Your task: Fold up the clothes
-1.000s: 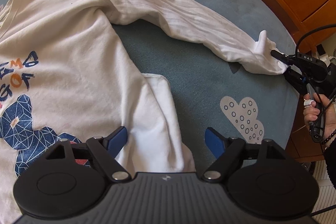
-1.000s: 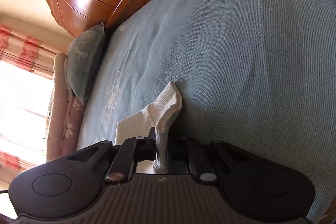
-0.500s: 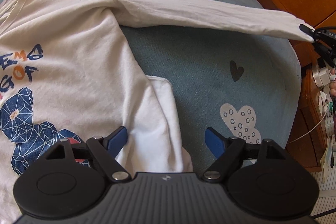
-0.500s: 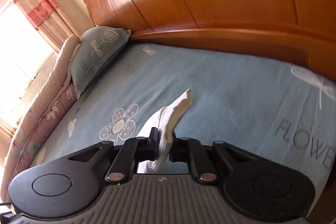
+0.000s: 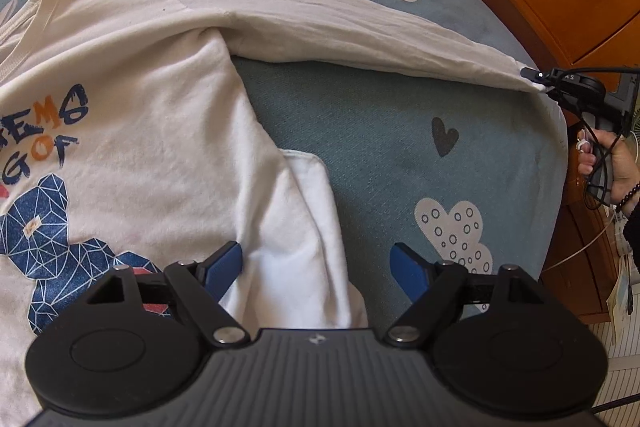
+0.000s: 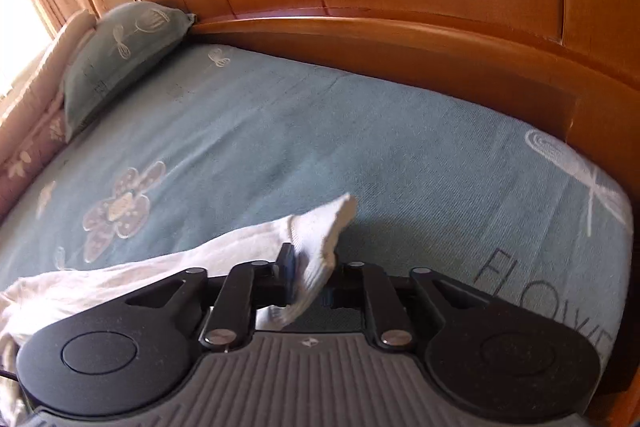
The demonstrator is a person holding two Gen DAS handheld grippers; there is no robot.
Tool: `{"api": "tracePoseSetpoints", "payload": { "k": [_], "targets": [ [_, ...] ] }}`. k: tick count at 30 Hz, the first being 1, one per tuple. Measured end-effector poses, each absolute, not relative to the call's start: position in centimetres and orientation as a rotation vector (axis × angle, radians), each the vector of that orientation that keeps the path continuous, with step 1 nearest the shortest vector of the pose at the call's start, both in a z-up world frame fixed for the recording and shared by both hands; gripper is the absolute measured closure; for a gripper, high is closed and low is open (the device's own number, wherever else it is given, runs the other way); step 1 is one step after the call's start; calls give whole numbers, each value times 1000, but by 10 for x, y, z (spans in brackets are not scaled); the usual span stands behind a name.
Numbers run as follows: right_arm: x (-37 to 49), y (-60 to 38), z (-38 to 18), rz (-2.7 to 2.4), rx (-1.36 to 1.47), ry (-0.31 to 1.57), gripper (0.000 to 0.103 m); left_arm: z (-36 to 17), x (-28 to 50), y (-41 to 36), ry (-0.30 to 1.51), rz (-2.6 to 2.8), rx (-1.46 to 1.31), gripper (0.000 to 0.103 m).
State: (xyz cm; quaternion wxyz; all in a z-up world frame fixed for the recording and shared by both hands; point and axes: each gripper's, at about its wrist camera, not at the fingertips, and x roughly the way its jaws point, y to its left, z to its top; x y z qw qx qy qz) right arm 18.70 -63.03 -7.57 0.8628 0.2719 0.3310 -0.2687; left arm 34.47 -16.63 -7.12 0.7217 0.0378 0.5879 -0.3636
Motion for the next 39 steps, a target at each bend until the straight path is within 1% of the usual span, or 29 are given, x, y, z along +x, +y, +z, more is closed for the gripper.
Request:
{"api": "tracePoseSetpoints", "payload": {
  "k": [1, 2, 4, 8, 12, 16, 24, 25, 26, 27, 28, 29, 34, 39],
  "targets": [
    [190, -631, -75, -609, 557, 719, 62, -68, 346, -165, 1289, -805, 91, 22],
    [188, -630, -73, -657, 564, 724, 59, -63, 347, -163, 1277, -811, 96, 23],
    [183, -626, -65, -730, 570, 716, 59, -52, 352, -157, 1249, -818, 88, 22],
    [186, -599, -44, -686, 518, 684, 53, -34, 369, -136, 1178, -778, 78, 22],
    [236, -557, -36, -420, 450, 736, 53, -28, 392, -109, 1151, -666, 35, 22],
    [302, -508, -33, -148, 415, 759, 53, -29, 406, -71, 1160, -551, -80, 23],
    [435, -383, -32, 309, 172, 862, 53, -39, 400, -18, 1154, -426, -47, 24],
    [450, -370, -33, 352, 143, 875, 53, -39, 402, -8, 1136, -399, -57, 27],
    [464, -357, -33, 396, 114, 888, 53, -38, 405, 0, 1118, -379, -66, 35],
    [479, -343, -34, 439, 85, 900, 53, -38, 412, 10, 1094, -358, -81, 40],
    [492, -332, -35, 468, 61, 909, 53, -38, 420, 21, 1070, -337, -90, 50],
    [505, -321, -37, 498, 36, 919, 53, -38, 430, 31, 1045, -314, -83, 54],
    [545, -275, -54, 604, -72, 982, 53, -43, 483, 58, 959, -277, 119, 54],
    [566, -264, -66, 720, -139, 1064, 53, -59, 529, 76, 1022, -384, 266, 54]
  ]
}}
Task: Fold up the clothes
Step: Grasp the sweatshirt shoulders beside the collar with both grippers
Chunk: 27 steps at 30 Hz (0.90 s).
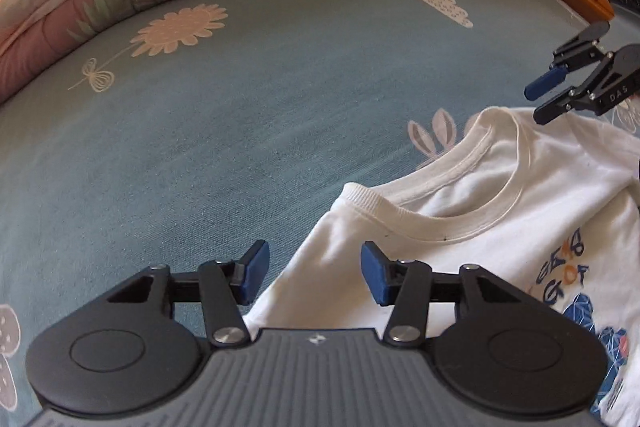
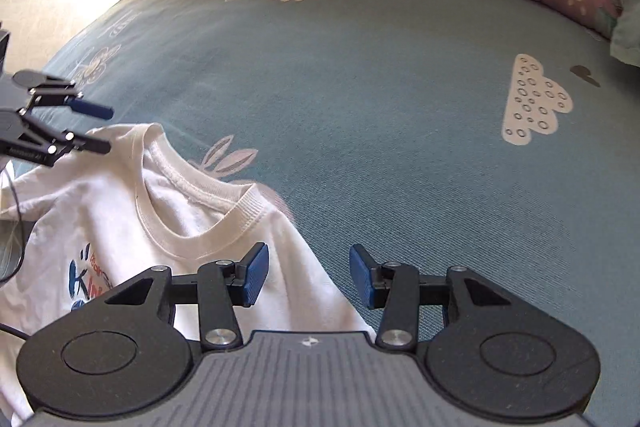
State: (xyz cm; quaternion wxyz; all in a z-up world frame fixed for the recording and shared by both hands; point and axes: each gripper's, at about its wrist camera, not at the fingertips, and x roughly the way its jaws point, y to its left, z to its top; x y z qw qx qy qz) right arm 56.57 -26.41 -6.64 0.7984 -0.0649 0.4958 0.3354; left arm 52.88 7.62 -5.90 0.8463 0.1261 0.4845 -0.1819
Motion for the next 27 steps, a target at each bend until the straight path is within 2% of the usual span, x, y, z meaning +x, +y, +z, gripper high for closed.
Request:
{"api": "tracePoseSetpoints", "payload": {
  "k": [6, 7, 12, 18, 20, 26, 27],
  "targets": [
    [601, -285, -86, 860, -22, 1249, 52, -80, 566, 99, 1209, -581, 262, 56],
    [608, -288, -90, 898, 34, 1300, 51, -83, 571, 102, 1231, -606, 229, 61],
    [639, -294, -117, 1030, 247, 1490, 52, -95, 605, 106, 1384, -816, 19, 61],
    [658, -270, -130, 1122, 329, 1494, 53, -111, 633, 99, 1494, -927, -77, 60],
    [659, -271, -134, 1146, 355, 1508, 53, -113, 629, 106, 1518, -920, -65, 73],
    [653, -308, -125, 1156, 417, 1573, 56, -127, 621, 117, 1590, -896, -109, 81],
    [657, -306, -123, 1165, 416, 1573, 59, -128, 623, 113, 1595, -901, -86, 84]
  ]
}}
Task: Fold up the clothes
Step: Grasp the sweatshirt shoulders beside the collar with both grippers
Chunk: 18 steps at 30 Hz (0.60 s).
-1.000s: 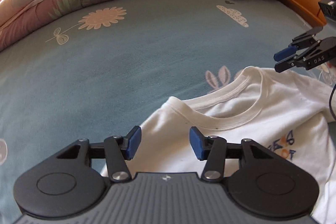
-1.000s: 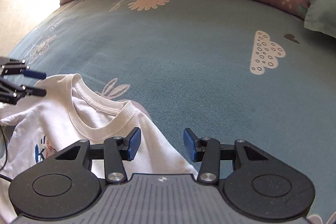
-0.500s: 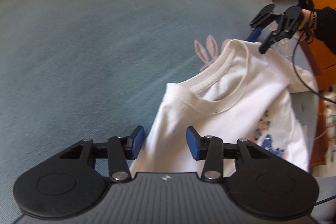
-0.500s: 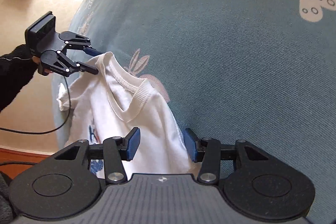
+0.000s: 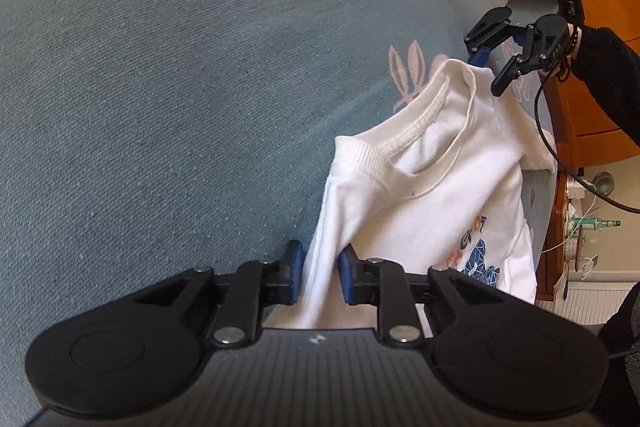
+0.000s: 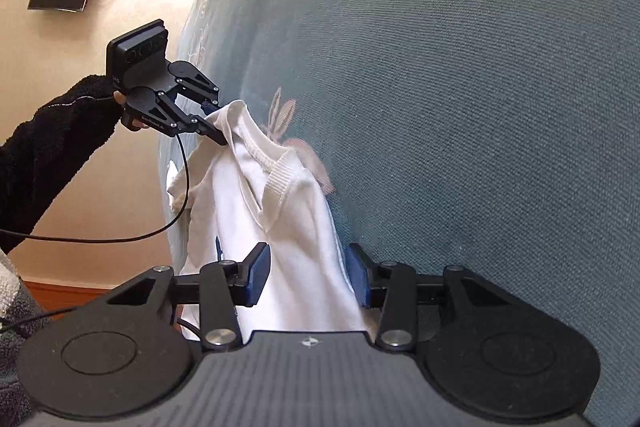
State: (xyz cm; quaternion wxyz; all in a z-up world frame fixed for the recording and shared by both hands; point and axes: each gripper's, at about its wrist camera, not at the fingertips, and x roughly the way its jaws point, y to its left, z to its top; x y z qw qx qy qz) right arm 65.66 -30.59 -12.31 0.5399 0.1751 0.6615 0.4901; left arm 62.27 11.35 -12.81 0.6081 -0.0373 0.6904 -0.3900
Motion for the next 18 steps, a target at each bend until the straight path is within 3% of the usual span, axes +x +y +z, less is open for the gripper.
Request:
{"api": "tracePoseSetpoints", "payload": {
  "k": [2, 4, 5, 13, 18],
  "targets": [
    [663, -295, -117, 1187, 369, 1558, 70, -129, 629, 102, 1604, -905, -12, 92],
    [664, -288, -115, 1170, 313, 1539, 98, -127, 627, 97, 1598, -896, 17, 93],
    [665, -285, -113, 1162, 285, 1529, 102, -125, 624, 94, 1590, -889, 36, 93],
    [628, -262, -68, 1043, -8, 1329, 98, -104, 602, 86, 1447, -802, 108, 99],
    [637, -264, -57, 907, -11, 1215, 98, -108, 600, 80, 1414, -742, 115, 99]
  ]
}}
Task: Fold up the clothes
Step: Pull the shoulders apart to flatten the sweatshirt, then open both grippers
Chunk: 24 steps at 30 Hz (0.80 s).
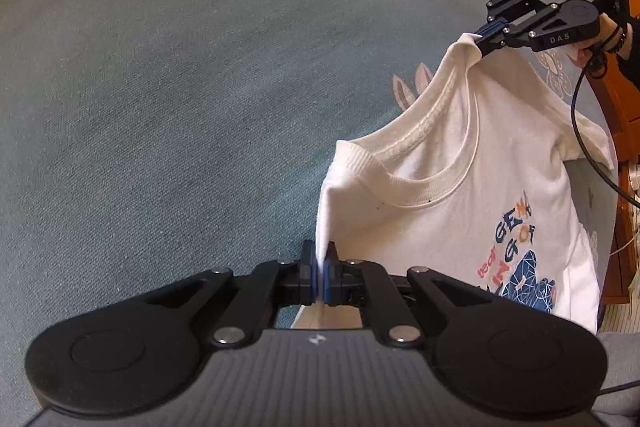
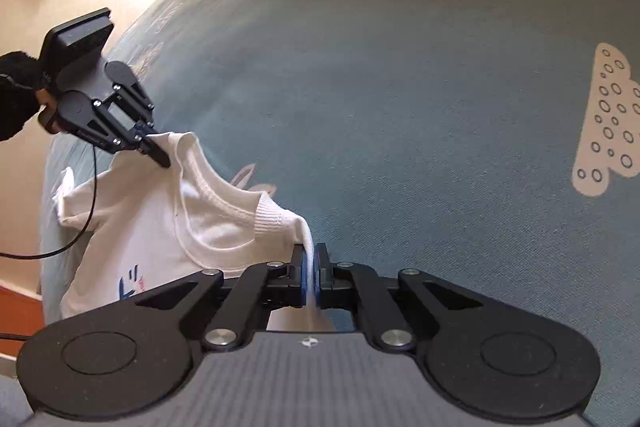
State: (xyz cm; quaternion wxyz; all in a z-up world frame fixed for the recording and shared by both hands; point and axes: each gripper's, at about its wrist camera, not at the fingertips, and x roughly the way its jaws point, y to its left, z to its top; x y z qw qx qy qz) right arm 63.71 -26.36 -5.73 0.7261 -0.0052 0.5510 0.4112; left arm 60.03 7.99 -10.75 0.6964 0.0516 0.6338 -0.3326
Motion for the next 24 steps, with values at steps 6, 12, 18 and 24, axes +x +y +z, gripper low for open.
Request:
{"api": "tracePoseSetpoints", "payload": {
  "k": [6, 12, 18, 24],
  "targets": [
    [611, -260, -47, 732, -59, 1131, 72, -86, 582, 84, 1339, -634, 156, 93],
    [545, -270, -3, 675, 2, 1005, 54, -32, 531, 95, 1128, -525, 73, 76],
    [486, -230, -47, 593, -176, 1050, 49, -63, 493, 66, 1139, -551, 137, 60],
    [503, -218, -67, 471, -158, 962, 28, -89, 523, 86, 1089, -403, 25, 58]
  ]
}}
